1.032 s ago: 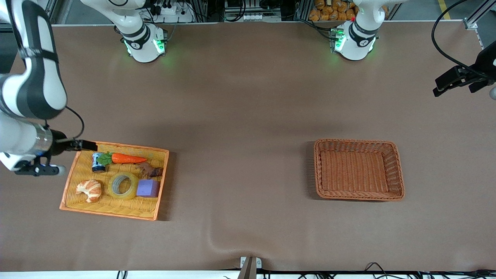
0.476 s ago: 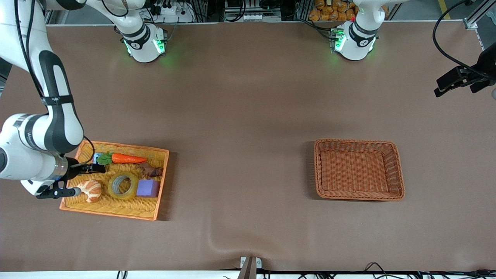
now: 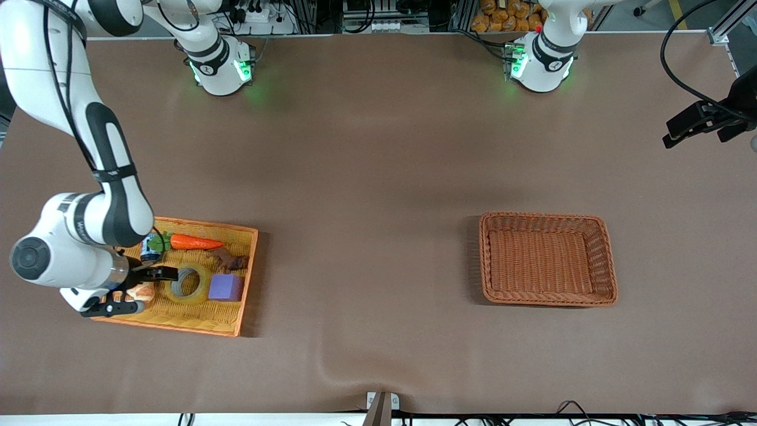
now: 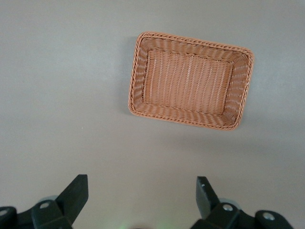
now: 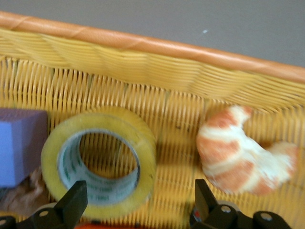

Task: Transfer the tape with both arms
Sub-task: 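Reach the right gripper down over the yellow tape roll in the tray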

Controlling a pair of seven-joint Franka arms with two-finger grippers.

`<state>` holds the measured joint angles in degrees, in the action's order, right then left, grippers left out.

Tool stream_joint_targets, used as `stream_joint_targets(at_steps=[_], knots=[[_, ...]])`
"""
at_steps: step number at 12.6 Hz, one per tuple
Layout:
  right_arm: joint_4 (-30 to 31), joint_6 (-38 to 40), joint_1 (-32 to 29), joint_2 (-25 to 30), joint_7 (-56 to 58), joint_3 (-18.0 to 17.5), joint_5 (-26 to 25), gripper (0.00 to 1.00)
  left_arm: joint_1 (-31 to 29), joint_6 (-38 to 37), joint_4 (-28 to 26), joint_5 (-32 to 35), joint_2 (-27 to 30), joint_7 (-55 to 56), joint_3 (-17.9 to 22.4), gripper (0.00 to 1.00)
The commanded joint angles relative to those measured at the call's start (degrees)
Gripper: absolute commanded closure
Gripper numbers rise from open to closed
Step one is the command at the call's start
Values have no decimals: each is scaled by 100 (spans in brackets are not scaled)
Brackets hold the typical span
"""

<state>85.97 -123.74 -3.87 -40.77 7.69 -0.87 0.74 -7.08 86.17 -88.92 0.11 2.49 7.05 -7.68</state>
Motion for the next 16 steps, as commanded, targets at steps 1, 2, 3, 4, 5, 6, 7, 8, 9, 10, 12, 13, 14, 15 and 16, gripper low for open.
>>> stream_joint_targets(at_steps=[1,2,3,4,5,6,7,8,9,10,12,13,14,15,16], knots=[[-221,-142,-17,-326,-171,-10,-92,0,-74,-118,121,-143,-30,-151,-23,0],[-212,-220,-34,-413,-180,-10,-57,0,-74,-118,121,-135,-38,-160,-23,0],[-212,-247,-69,-449,-180,-10,-39,0,-74,-110,121,-134,-38,-160,-23,0],[-212,-248,-61,-458,-189,-10,-30,0,-66,-110,112,-126,-38,-151,-23,0],[-212,-248,-61,-467,-198,-10,-13,64,-65,-118,112,-108,-47,-151,-23,0],[-212,-256,-61,-467,-198,-10,14,100,-74,-110,121,-108,-47,-160,-23,0],[-212,-256,-70,-467,-198,-10,75,100,-74,-110,121,-134,-47,-160,-23,0],[-212,-256,-61,-467,-198,-10,128,100,-66,-110,121,-143,-47,-160,-23,0],[-212,-248,-70,-458,-198,-10,128,100,-57,-118,112,-143,-39,-160,-23,0],[-212,-248,-70,-458,-198,-10,128,100,-39,-118,112,-143,-47,-160,-31,0],[-212,-248,-78,-458,-136,-10,128,100,-48,-118,121,-143,-30,-160,-49,0],[-212,-248,-78,-450,-127,-10,119,100,-48,-118,121,-143,-21,-151,-49,0],[-212,-230,-139,-406,-84,-10,128,100,-48,-118,121,-126,-30,-142,-58,0],[-212,-169,-262,-336,99,-36,128,100,-48,-118,121,-126,-38,-151,-58,0],[-212,6,-333,-153,362,-106,154,100,-48,-118,112,-134,-38,-160,-67,0]])
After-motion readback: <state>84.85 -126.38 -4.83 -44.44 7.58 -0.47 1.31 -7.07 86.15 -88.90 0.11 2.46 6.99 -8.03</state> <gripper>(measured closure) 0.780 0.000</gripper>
